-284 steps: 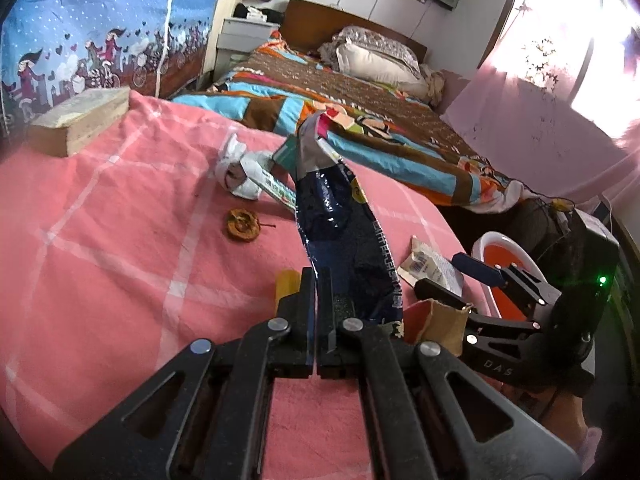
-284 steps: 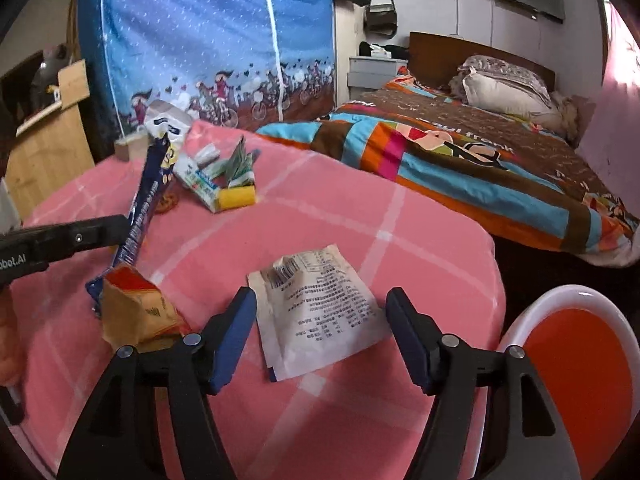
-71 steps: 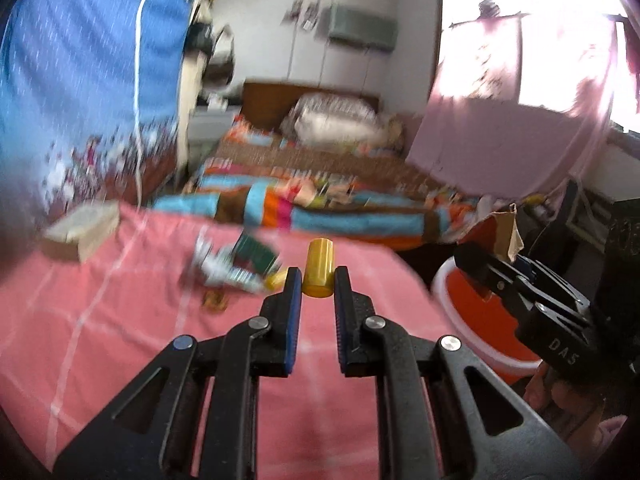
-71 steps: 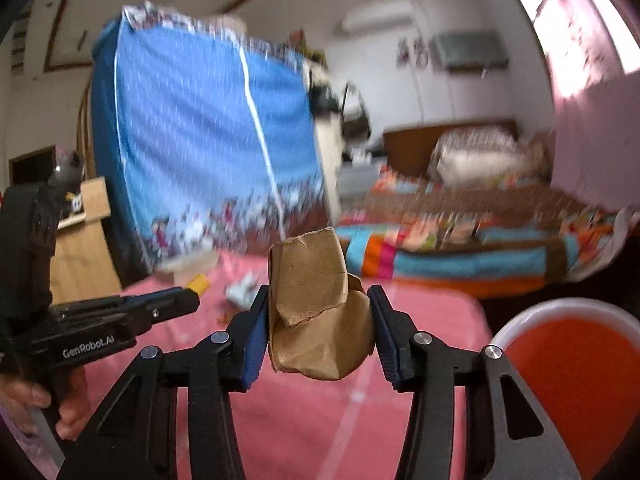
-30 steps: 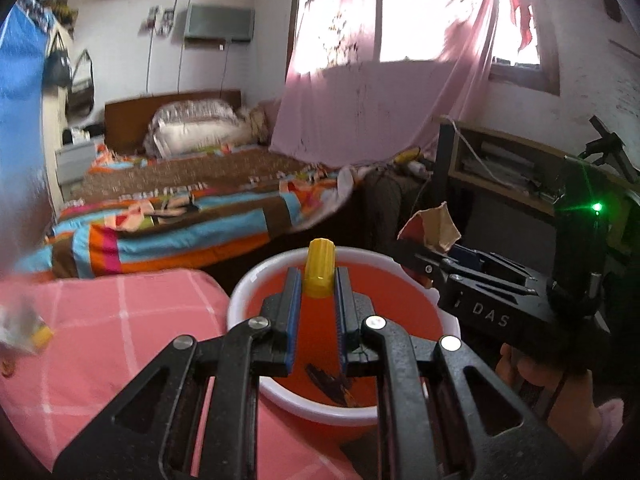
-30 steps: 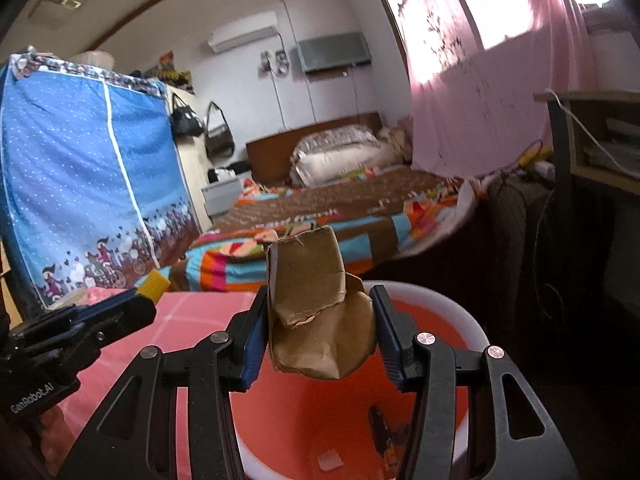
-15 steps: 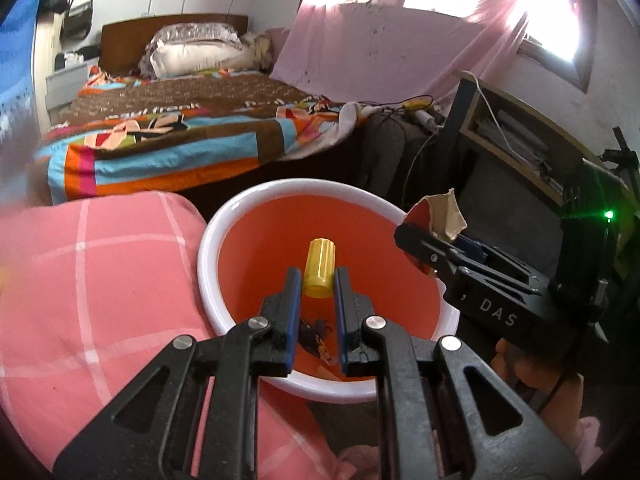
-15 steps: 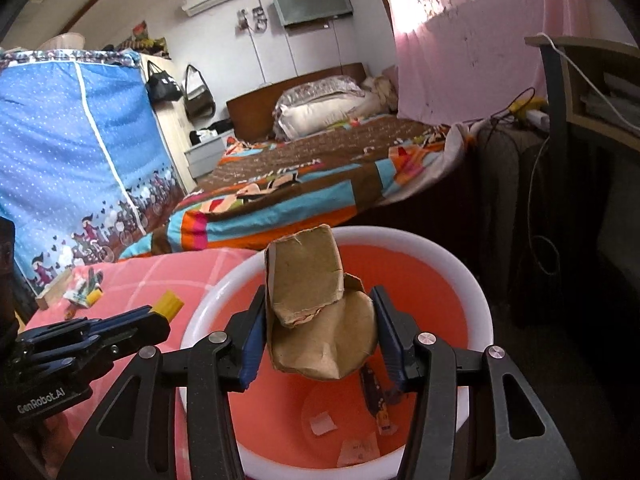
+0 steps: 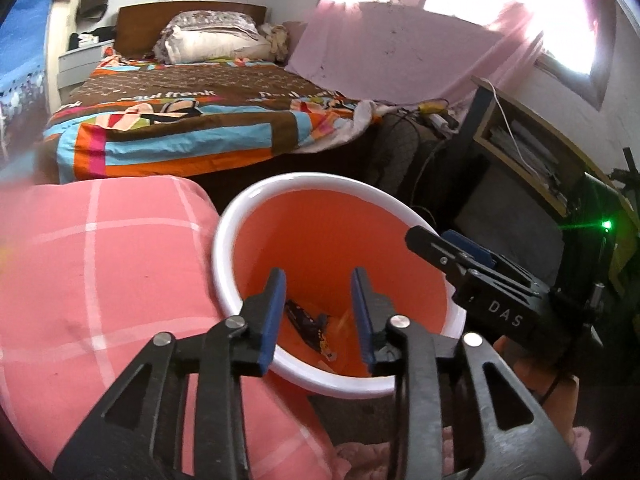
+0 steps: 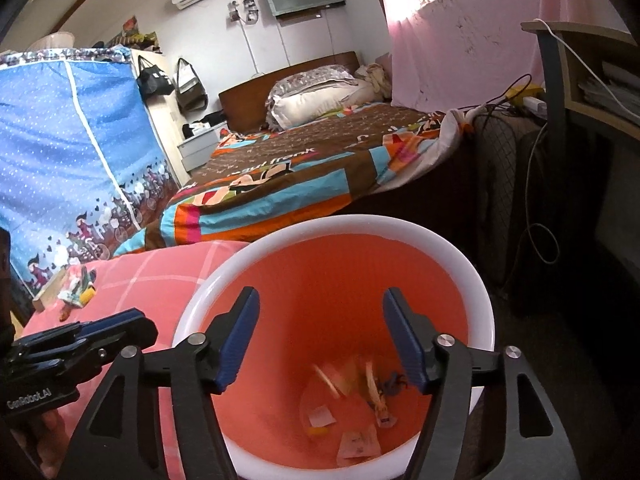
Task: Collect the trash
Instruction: 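Move both tools back over the table toward the remaining trash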
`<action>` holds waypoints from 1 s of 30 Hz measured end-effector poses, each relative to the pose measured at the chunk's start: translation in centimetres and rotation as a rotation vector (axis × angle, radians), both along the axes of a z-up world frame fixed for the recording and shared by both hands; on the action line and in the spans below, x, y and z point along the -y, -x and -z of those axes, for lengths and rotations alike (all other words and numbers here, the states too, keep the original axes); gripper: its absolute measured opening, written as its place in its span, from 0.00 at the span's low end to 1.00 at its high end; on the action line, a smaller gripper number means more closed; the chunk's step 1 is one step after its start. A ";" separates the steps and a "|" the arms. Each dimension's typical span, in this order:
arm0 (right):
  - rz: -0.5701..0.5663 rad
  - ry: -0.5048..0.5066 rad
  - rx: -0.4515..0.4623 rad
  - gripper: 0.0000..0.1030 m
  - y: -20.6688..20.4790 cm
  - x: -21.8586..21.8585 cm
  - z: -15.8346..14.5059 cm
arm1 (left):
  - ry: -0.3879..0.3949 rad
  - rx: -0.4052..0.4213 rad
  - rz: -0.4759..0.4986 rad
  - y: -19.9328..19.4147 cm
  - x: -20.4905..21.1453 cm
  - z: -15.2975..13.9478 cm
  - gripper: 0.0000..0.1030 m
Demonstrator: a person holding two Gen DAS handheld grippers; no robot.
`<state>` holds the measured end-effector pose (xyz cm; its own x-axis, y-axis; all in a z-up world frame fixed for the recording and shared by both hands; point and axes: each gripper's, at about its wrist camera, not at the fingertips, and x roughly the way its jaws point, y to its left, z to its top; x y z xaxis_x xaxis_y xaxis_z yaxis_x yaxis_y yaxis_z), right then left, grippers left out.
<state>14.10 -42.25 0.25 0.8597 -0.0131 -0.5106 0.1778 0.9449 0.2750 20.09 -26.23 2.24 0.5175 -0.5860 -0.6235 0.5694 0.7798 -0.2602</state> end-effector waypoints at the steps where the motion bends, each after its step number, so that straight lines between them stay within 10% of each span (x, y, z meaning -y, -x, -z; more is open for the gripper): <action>1: 0.000 0.002 0.009 0.66 0.0 -0.1 -0.2 | 0.008 0.007 -0.014 0.0 -0.4 -0.2 0.40; 10: -0.012 0.054 0.173 0.83 0.2 -3.2 -3.2 | 0.030 0.117 -0.163 0.2 -5.3 -2.4 0.63; 17: -0.021 0.060 0.333 1.00 0.4 -6.0 -5.2 | 0.060 0.237 -0.319 1.2 -10.3 -4.2 1.00; 30: -0.152 0.122 0.595 1.00 -0.4 -14.6 -7.3 | 0.078 0.439 -0.599 3.1 -20.8 -5.7 1.00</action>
